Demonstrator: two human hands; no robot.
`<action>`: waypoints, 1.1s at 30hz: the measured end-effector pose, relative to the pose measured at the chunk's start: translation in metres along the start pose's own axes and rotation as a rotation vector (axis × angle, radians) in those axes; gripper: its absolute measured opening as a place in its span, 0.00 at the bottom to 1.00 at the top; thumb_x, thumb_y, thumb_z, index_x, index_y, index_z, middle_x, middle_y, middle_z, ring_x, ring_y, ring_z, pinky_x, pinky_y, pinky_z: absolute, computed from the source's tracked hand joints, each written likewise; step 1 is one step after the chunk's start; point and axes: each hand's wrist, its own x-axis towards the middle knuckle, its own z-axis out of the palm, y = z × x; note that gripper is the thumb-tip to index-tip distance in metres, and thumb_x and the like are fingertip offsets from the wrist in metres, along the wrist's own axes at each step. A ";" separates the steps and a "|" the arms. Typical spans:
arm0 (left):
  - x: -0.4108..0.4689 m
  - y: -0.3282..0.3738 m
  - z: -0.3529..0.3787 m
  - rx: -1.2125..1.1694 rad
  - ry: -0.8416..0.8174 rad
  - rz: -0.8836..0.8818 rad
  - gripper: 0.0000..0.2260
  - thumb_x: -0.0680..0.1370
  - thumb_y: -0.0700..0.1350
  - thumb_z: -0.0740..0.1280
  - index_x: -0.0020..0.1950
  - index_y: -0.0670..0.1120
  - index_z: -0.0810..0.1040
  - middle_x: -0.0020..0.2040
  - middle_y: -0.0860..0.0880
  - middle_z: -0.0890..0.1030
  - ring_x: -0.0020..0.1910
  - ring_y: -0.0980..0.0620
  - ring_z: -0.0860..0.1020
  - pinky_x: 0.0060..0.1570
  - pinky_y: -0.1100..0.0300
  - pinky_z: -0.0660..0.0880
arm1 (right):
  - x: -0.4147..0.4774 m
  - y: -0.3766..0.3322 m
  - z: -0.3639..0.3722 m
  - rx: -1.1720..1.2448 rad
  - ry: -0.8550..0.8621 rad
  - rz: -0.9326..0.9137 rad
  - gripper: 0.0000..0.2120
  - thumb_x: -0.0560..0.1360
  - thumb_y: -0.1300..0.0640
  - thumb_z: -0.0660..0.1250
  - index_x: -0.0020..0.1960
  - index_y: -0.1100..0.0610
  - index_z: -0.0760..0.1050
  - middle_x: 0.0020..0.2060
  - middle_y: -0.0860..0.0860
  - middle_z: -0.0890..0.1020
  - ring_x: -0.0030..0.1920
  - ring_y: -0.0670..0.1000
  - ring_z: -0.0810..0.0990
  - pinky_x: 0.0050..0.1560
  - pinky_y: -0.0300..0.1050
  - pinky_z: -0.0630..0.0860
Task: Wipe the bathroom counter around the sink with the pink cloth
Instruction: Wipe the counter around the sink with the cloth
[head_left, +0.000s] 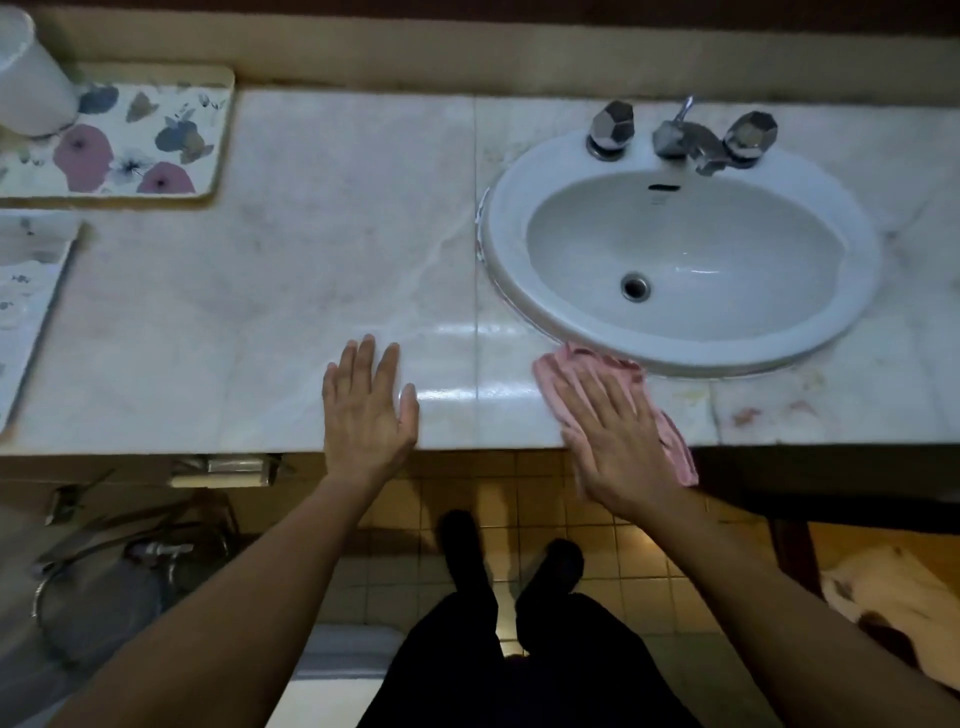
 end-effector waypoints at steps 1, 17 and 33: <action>0.000 0.000 0.000 0.003 -0.004 0.003 0.28 0.84 0.56 0.50 0.82 0.46 0.62 0.83 0.42 0.60 0.83 0.41 0.55 0.81 0.40 0.53 | -0.023 0.025 -0.006 0.000 0.003 0.055 0.30 0.87 0.48 0.47 0.86 0.48 0.40 0.86 0.48 0.41 0.85 0.53 0.40 0.82 0.67 0.47; 0.001 0.124 0.026 -0.024 0.068 0.276 0.25 0.83 0.54 0.59 0.75 0.40 0.71 0.75 0.35 0.70 0.75 0.34 0.68 0.70 0.35 0.66 | -0.087 0.124 -0.022 0.128 0.006 0.325 0.30 0.85 0.39 0.35 0.86 0.43 0.40 0.86 0.48 0.41 0.85 0.51 0.37 0.82 0.67 0.44; -0.004 0.349 0.087 0.004 -0.064 0.471 0.31 0.84 0.58 0.52 0.84 0.45 0.58 0.85 0.40 0.55 0.84 0.40 0.52 0.81 0.39 0.50 | -0.128 0.246 -0.030 0.150 -0.002 0.295 0.31 0.85 0.43 0.43 0.86 0.45 0.39 0.86 0.48 0.41 0.85 0.52 0.37 0.83 0.65 0.41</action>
